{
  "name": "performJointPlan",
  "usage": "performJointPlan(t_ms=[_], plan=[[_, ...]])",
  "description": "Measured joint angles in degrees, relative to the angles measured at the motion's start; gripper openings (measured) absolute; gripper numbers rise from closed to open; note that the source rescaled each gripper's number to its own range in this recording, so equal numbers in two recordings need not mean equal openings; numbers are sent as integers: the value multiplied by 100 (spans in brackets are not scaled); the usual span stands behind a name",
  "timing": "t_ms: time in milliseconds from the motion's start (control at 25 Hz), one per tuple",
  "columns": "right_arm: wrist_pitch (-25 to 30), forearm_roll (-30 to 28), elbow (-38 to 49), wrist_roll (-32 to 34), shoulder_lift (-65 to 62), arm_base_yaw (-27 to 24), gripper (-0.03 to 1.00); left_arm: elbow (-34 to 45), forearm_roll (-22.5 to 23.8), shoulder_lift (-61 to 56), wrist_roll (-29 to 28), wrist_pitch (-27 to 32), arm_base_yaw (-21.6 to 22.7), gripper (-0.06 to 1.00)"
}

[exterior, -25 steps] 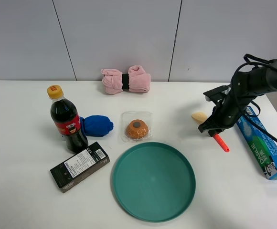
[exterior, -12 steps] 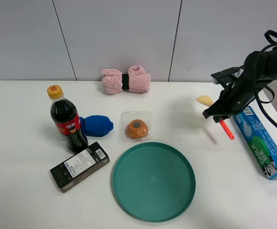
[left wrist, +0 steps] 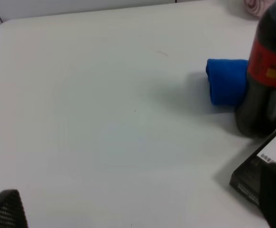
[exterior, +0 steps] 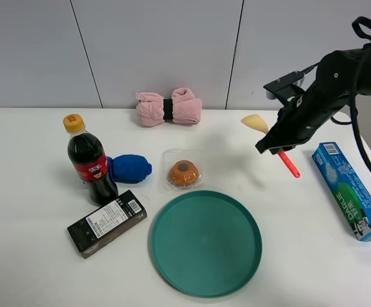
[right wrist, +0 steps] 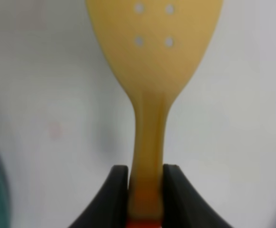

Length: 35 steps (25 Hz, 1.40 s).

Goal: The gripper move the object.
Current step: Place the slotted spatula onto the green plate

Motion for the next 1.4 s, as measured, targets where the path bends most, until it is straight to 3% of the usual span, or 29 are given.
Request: performJointPlan(t_ms=[600, 840, 1040, 1400], plan=[[159, 154, 0, 0, -109, 2063, 0, 0, 0, 0, 0, 0, 0, 100], [569, 216, 0, 0, -109, 2899, 0, 0, -1, 0, 0, 0, 0, 100], [1062, 241, 0, 0, -109, 3015, 0, 0, -1, 0, 0, 0, 0, 100], [1178, 244, 0, 0, 23, 3015, 0, 0, -1, 0, 0, 0, 0, 100]])
